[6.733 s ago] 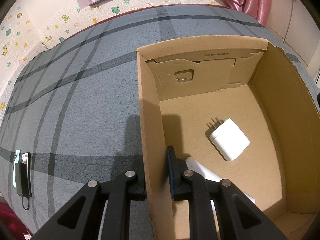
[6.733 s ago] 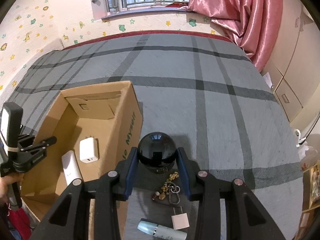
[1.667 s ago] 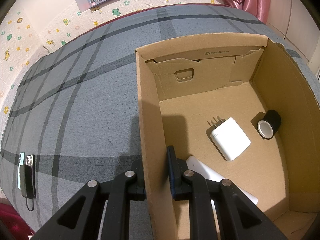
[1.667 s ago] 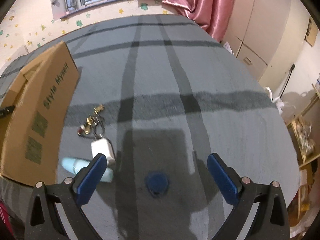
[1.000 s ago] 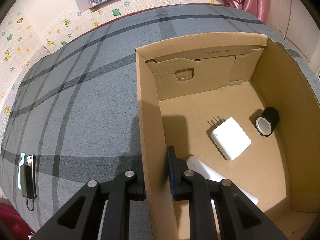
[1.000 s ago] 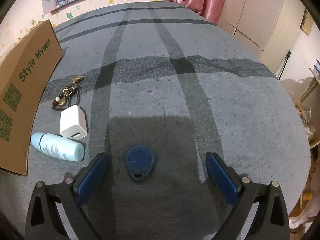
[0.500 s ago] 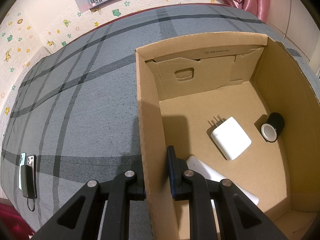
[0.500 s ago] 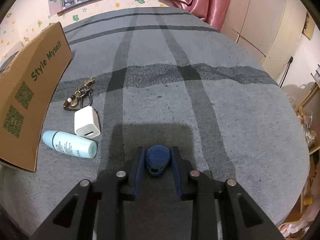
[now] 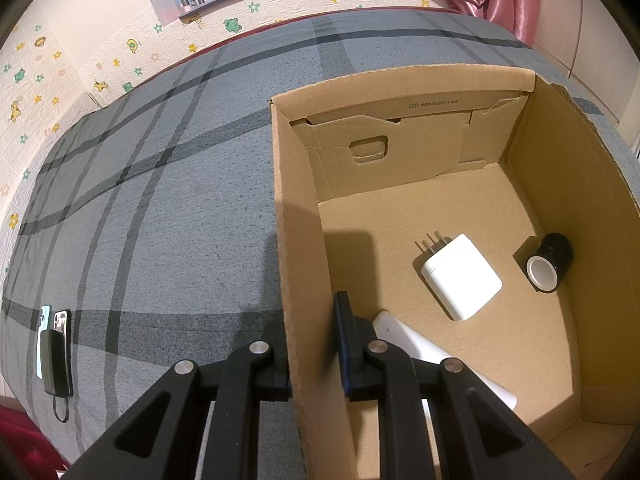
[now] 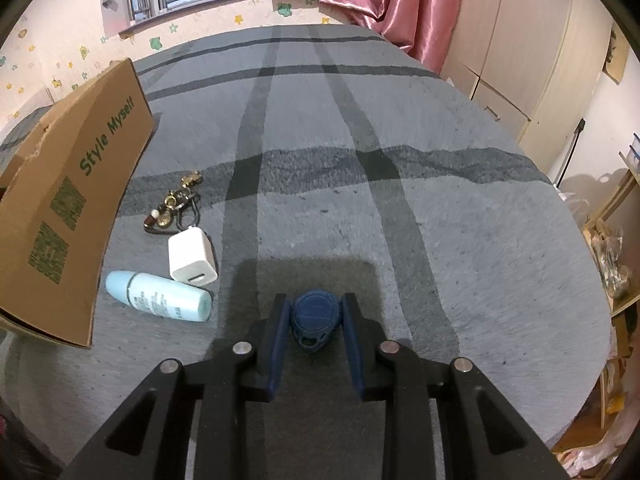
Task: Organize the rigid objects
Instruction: 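Lift the blue tag with the right tool toward the box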
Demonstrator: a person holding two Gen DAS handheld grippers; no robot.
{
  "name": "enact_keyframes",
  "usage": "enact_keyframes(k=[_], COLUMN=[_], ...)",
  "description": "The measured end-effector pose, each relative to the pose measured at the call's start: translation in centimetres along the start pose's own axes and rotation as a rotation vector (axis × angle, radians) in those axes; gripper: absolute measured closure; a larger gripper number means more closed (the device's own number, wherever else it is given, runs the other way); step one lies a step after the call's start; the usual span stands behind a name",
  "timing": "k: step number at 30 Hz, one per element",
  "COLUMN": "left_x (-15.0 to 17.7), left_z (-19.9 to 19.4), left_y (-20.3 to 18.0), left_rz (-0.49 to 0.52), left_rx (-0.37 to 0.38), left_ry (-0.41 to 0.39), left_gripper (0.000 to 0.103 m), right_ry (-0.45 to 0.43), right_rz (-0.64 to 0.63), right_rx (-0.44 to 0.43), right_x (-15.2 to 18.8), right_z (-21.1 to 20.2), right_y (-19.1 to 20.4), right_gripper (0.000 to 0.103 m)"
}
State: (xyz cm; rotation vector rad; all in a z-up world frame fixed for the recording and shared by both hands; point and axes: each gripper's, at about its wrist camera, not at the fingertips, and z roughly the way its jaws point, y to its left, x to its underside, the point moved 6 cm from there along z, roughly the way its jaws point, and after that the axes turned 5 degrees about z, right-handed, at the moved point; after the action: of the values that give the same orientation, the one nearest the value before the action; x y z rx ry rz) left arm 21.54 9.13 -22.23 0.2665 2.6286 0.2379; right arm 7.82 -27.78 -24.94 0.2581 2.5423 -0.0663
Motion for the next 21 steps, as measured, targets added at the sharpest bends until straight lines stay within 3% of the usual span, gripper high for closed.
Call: enact_keyframes(k=[21], left_x=[0.0], left_z=[0.1], left_y=[-0.1], left_rz=[0.000], left_rx=[0.001], left_ry=[0.001], left_gripper=[0.086], right_ry=[-0.074], right_rz=[-0.051], right_rx=[-0.040], right_x=[-3.9], right_z=[-4.1], right_y=[3.2], right_gripper=[0.076])
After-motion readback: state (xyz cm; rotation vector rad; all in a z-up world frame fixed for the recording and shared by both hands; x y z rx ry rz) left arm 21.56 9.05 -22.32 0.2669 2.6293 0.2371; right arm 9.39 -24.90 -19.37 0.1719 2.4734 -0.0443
